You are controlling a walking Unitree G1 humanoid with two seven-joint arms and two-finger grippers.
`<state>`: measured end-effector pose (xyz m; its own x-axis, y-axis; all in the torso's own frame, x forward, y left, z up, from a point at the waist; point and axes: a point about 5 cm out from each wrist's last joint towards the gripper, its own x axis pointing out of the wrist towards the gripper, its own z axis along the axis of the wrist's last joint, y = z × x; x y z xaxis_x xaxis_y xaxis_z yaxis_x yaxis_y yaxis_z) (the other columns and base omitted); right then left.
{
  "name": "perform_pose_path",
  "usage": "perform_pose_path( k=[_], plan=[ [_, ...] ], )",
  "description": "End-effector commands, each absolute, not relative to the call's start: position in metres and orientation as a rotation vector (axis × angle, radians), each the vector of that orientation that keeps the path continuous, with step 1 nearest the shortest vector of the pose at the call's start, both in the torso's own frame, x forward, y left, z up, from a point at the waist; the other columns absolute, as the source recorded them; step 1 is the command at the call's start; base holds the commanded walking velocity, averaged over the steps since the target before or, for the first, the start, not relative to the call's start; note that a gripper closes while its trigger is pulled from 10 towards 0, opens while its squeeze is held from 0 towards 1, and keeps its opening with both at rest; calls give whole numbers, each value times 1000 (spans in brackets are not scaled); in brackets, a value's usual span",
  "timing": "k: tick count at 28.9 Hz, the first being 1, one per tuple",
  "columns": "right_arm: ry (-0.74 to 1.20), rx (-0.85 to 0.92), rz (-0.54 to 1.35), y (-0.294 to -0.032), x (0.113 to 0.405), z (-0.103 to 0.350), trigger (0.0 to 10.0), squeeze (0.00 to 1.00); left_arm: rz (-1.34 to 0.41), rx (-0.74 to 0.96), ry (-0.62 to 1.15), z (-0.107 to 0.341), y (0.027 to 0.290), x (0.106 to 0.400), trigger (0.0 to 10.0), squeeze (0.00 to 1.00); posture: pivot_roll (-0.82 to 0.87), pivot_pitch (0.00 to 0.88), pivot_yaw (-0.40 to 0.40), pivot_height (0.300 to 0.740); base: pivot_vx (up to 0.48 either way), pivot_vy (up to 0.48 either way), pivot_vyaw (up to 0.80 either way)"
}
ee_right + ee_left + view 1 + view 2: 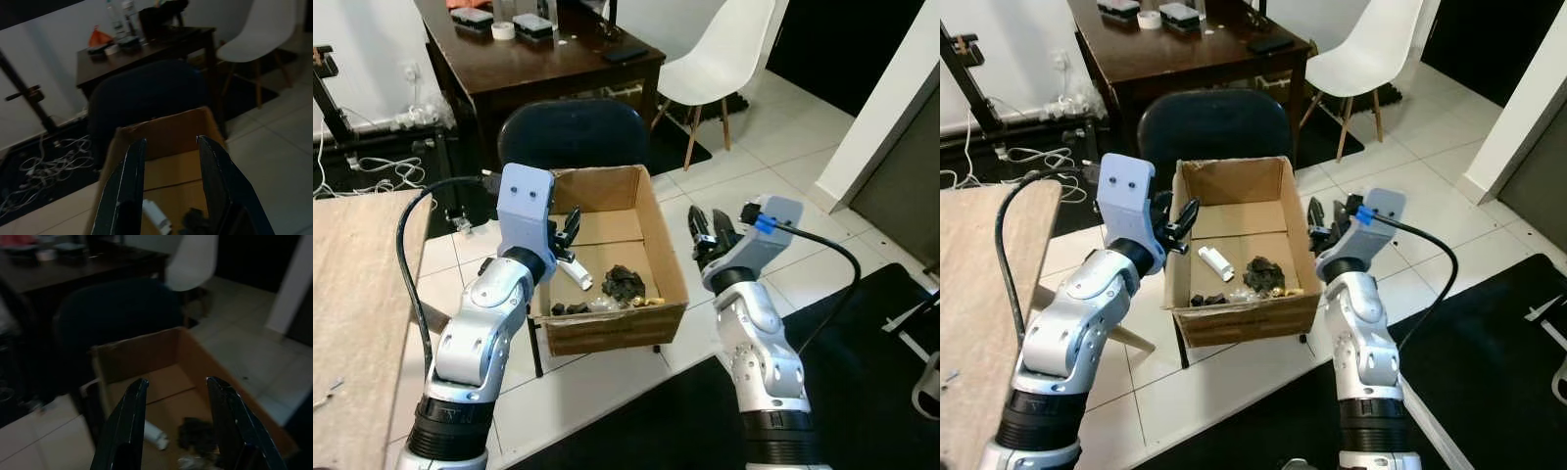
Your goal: Picking trash to rubbish bin
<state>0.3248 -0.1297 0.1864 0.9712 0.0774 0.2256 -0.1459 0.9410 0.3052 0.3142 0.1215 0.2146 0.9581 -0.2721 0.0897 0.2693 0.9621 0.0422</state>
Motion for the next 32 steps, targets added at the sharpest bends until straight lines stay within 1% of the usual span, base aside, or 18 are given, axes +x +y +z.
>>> perform_pose_path(
  k=[1,13,15,18,20,22,25,32],
  plan=[
    [-212,326,118,-131,324,187,10000,0,-273,34,-91,214,121,314,10000,0,116,115,-14,740,0,0,0],
    [-211,323,129,-129,325,188,10000,0,-274,32,-96,215,120,314,10000,0,116,112,-16,740,0,0,0],
    [-212,287,139,-128,324,189,10000,0,-276,29,-99,215,120,314,10000,0,116,112,-16,740,0,0,0],
    [-214,277,142,-128,324,189,10000,0,-281,27,-103,216,119,313,10000,0,116,112,-16,740,0,0,0],
    [-216,269,143,-128,324,189,10000,0,-286,24,-111,218,118,313,10000,0,116,112,-16,740,0,0,800],
    [-231,248,157,-125,325,193,10000,0,-312,-4,-166,226,117,311,10000,0,117,111,-13,740,0,0,800],
    [-244,238,176,-123,324,196,10000,0,-319,-36,-204,233,116,310,10000,0,117,111,-13,740,0,0,800],
    [-256,231,198,-119,323,199,10000,0,-340,-82,-250,240,115,307,10000,0,118,111,-11,740,0,0,800]
  ],
)
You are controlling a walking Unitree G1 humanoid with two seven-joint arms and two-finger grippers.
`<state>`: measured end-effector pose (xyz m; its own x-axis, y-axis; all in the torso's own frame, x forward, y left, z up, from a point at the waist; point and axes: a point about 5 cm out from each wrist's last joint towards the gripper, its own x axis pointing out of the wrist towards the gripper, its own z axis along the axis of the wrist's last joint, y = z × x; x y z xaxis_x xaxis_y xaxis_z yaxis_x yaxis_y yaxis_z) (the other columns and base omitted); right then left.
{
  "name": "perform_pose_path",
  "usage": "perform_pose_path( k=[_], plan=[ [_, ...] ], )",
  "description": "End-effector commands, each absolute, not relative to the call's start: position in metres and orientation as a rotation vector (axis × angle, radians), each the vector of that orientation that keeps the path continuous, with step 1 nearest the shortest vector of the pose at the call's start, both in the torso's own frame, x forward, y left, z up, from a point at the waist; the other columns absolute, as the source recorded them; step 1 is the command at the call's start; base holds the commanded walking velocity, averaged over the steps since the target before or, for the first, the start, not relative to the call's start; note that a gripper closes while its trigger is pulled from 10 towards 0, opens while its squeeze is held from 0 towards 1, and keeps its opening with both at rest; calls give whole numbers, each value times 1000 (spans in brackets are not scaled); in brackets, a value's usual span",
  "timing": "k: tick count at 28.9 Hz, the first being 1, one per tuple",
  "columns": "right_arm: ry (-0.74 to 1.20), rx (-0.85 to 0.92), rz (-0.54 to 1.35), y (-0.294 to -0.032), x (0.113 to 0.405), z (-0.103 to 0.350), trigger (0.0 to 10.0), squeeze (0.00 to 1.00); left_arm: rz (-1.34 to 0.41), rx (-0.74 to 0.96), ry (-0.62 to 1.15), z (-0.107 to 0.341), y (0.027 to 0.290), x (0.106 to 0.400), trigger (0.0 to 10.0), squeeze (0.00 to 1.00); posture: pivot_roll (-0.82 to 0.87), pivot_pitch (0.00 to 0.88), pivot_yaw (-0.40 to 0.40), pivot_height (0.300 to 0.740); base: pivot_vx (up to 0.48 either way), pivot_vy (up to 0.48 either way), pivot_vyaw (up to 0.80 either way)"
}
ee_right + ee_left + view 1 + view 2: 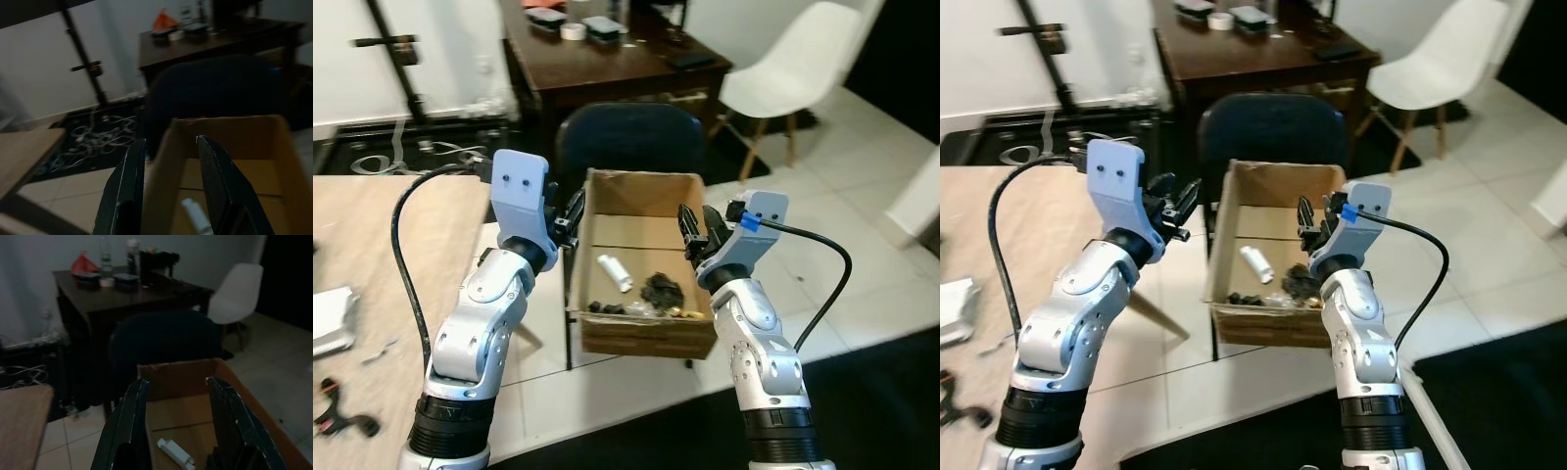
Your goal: Picking trash to rubbish bin
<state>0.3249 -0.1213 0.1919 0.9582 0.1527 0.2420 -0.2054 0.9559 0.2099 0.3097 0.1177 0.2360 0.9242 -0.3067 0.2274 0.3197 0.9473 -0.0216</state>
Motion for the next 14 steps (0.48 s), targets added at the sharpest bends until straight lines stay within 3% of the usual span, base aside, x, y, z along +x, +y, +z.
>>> perform_pose_path(
  k=[1,14],
  plan=[
    [-256,231,199,-119,323,199,10000,0,-346,-85,-254,240,114,306,10000,0,118,111,-11,740,0,0,800],
    [-251,234,200,-118,323,198,10000,0,-372,-80,-256,240,112,304,10000,0,120,113,-12,740,0,0,800]
  ],
)
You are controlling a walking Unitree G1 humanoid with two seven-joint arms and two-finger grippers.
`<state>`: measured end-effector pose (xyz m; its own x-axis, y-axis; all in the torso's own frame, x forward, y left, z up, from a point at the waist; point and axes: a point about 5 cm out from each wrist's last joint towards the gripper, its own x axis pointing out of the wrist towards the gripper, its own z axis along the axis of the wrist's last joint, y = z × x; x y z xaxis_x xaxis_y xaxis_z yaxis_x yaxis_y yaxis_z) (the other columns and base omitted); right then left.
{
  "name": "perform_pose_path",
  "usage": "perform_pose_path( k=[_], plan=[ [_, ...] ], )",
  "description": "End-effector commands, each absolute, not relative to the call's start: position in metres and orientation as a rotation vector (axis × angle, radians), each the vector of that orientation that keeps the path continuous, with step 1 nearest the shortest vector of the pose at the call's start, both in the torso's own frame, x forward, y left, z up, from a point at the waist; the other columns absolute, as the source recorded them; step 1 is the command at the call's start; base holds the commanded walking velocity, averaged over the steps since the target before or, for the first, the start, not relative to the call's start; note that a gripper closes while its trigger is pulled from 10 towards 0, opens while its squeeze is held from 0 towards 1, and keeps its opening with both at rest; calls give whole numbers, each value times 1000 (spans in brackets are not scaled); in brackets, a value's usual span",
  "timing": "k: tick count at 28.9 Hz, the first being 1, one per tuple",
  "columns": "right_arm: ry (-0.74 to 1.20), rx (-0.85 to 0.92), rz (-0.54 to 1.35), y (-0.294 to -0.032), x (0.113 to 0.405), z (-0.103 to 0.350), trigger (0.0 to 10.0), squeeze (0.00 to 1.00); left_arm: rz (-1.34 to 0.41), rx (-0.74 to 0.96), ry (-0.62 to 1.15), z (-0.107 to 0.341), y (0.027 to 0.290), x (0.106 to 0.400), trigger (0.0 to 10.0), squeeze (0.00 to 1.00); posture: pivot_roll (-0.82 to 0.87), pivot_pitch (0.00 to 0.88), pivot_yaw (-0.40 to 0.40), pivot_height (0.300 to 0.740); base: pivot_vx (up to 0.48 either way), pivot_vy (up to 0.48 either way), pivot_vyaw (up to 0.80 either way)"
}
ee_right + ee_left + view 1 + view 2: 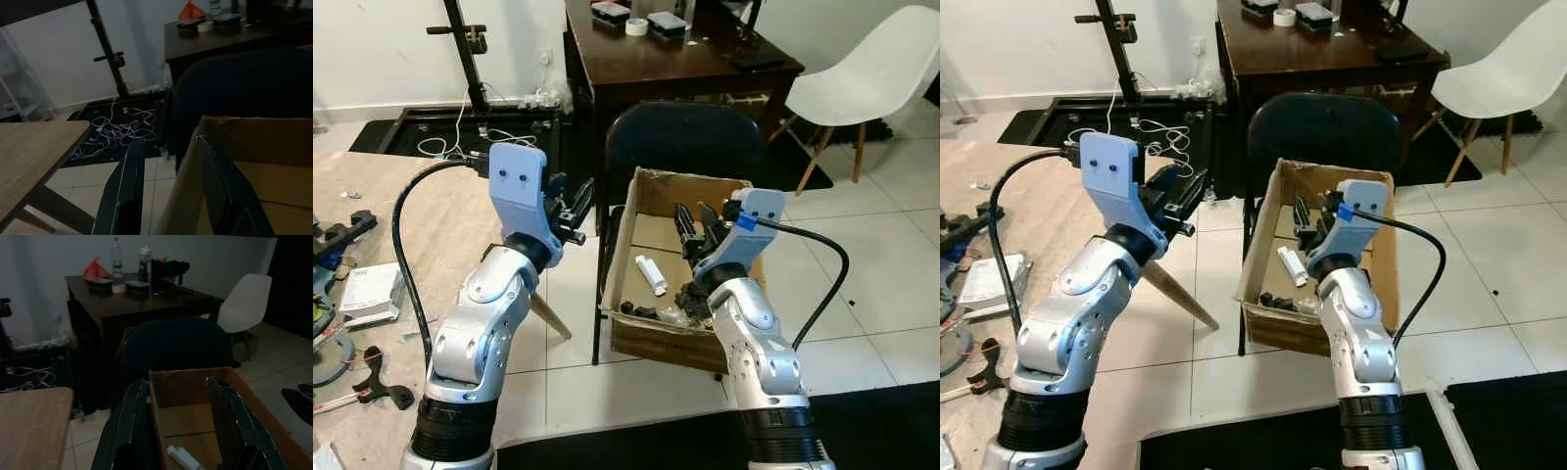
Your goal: Picking trash to rubbish bin
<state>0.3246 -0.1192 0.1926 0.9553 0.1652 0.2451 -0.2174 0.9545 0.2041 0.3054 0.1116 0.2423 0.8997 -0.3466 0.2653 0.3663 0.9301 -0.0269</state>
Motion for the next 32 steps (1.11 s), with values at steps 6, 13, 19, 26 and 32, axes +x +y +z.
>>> perform_pose_path(
  k=[6,13,19,26,32],
  plan=[
    [-248,235,199,-118,322,197,10000,0,-374,-77,-247,238,112,304,10000,0,121,116,-8,740,0,0,800],
    [-243,234,198,-119,322,196,10000,0,-382,-76,-241,237,111,303,10000,0,121,119,-9,740,0,0,800],
    [-241,235,200,-119,322,195,10000,0,-391,-75,-236,236,110,303,10000,0,121,119,-9,740,0,0,800],
    [-240,236,200,-118,321,195,10000,0,-395,-73,-230,236,110,302,10000,0,122,119,-9,740,0,0,800],
    [-243,278,179,-121,321,194,10000,0,-402,-70,-219,235,108,303,10000,0,121,113,-6,740,0,0,267]
  ],
)
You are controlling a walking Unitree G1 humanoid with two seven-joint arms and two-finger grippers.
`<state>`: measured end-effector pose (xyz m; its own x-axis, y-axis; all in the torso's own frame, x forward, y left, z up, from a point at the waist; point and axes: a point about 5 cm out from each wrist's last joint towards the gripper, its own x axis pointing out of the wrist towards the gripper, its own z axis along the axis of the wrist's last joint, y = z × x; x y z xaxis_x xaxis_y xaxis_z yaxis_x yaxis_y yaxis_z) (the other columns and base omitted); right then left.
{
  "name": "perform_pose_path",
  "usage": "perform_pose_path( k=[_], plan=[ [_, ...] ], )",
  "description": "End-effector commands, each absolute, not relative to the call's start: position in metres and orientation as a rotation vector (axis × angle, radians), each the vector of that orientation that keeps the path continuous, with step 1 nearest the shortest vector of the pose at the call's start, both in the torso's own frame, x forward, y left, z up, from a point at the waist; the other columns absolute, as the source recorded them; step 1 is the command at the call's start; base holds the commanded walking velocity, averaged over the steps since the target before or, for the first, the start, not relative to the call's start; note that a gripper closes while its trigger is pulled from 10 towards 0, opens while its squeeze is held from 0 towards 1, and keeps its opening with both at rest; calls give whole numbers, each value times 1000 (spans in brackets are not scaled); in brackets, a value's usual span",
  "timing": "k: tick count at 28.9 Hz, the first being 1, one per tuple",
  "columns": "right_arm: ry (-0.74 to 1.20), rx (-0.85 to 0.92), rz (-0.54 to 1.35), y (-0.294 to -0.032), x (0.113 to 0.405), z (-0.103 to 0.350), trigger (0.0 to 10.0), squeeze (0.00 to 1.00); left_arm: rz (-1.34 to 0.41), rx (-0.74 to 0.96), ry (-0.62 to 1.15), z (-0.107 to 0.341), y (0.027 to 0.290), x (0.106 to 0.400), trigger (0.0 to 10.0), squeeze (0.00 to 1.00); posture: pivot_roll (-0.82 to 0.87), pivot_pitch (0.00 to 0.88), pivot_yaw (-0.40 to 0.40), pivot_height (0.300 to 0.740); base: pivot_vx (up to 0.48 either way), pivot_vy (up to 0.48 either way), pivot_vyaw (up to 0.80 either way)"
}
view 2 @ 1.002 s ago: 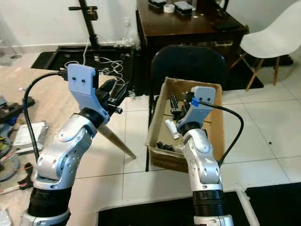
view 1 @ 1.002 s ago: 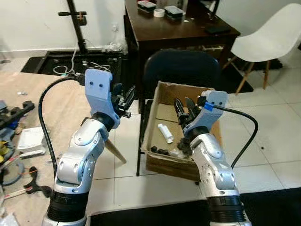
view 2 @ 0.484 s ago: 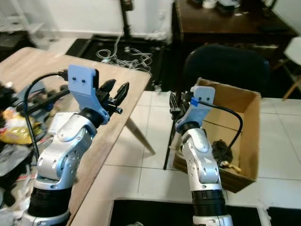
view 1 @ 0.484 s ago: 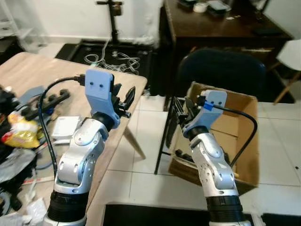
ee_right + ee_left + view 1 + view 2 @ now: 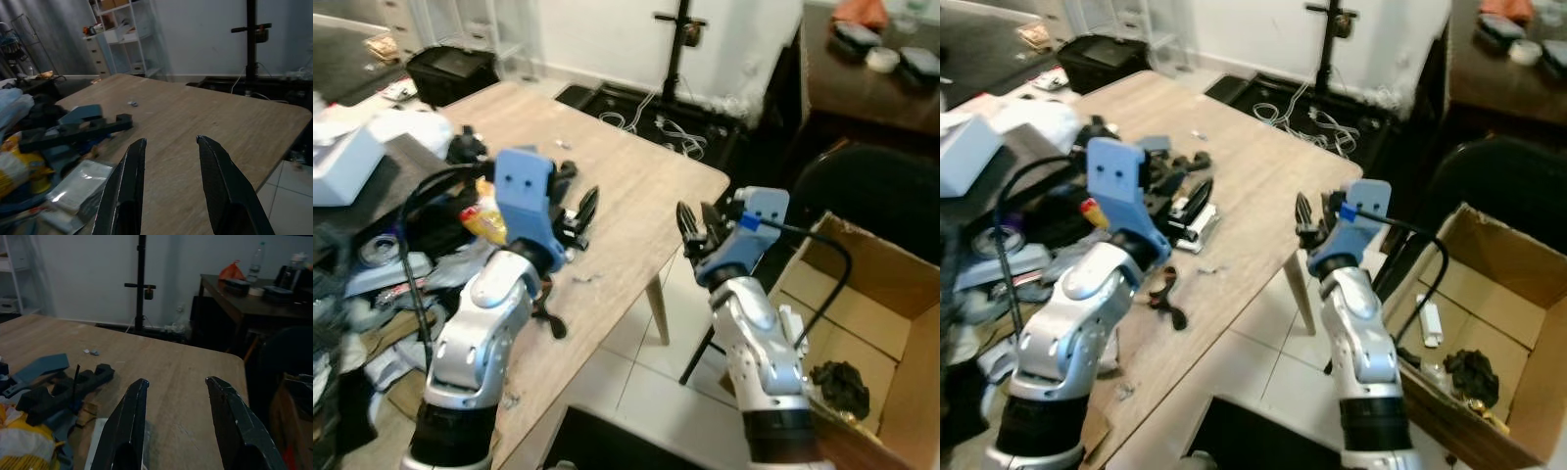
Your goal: Picking trash to rubbish bin
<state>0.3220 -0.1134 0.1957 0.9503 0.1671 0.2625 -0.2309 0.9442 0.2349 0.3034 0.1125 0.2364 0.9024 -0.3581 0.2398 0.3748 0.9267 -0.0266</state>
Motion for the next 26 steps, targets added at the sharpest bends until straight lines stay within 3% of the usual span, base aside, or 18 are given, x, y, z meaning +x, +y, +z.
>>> perform_pose_path(
  k=[1,11,23,26],
  plan=[
    [-241,275,178,-121,321,194,10000,0,-403,-69,-217,235,108,303,10000,0,121,113,-6,740,0,0,0],
    [-238,284,176,-121,320,193,10000,0,-388,-11,-186,230,109,305,10000,0,121,108,-5,740,0,0,0],
    [-232,287,169,-122,318,192,10000,0,-367,-12,-153,225,111,305,10000,0,118,117,-4,740,0,-470,0],
    [-229,287,170,-122,318,191,10000,0,-356,-53,-140,224,113,306,10000,0,118,117,-4,740,0,0,0]
  ],
)
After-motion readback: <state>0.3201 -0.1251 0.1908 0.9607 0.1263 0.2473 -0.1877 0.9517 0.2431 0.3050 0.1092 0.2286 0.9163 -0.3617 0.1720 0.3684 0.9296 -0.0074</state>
